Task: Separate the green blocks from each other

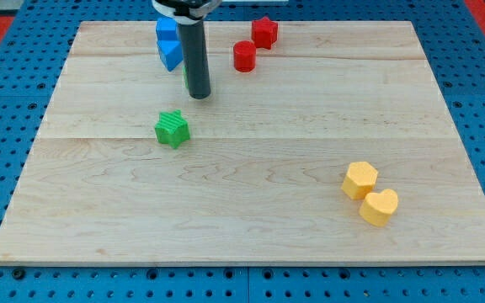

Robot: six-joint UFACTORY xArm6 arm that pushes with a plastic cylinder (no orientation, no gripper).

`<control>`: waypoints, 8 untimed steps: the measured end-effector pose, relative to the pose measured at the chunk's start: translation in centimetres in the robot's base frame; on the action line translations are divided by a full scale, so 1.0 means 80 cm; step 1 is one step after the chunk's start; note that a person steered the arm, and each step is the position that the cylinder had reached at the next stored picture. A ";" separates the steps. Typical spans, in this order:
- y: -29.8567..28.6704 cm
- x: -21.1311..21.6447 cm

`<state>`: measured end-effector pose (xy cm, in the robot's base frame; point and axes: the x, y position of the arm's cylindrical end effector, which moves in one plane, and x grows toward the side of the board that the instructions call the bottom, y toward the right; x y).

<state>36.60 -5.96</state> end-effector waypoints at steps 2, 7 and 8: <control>0.102 0.059; 0.109 0.128; 0.072 0.201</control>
